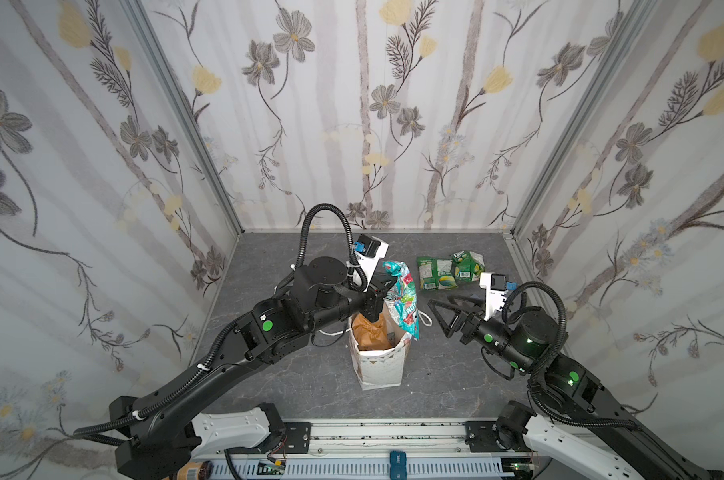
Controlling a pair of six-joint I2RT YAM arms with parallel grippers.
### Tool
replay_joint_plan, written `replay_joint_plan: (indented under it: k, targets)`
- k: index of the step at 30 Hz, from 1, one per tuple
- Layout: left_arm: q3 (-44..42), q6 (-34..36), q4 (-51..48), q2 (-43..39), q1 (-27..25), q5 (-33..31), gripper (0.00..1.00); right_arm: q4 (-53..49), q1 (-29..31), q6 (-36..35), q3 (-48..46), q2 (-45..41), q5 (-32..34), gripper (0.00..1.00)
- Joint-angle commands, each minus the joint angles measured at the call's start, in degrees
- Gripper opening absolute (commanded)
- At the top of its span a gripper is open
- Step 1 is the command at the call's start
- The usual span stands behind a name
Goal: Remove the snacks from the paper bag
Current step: 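Lift the teal packet with the left gripper while the right gripper releases the rim, then grasp the teal packet with the right gripper from the left gripper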
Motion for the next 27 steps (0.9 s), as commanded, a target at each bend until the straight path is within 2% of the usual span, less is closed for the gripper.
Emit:
replay_joint_plan:
  k: [1,9,16,21,27]
  targets:
    - [1.29,-0.83,5.38,1.25,-1.03,4.11,0.0,3.53,0.12,-0.63,0.39,0.97,-3.96,0.99]
    - [3.7,-1.4,6.7,3.02,-2.75,5.72,0.0,6.04,0.17,-0.11,0.13,3.12,-8.25,0.97]
    - [4.09,-0.01,6.09,2.47,-3.2,3.65,0.0,9.56,0.12,0.39,-0.37,3.63,-11.0,0.96]
    - [5.2,1.3,4.28,2.47,-3.19,-0.36,0.0,14.33,0.12,0.46,-0.9,3.29,-15.28,0.98]
    - [6.34,1.08,4.67,3.3,-3.22,0.98,0.0,19.73,0.38,0.2,-1.44,3.23,-19.0,0.98]
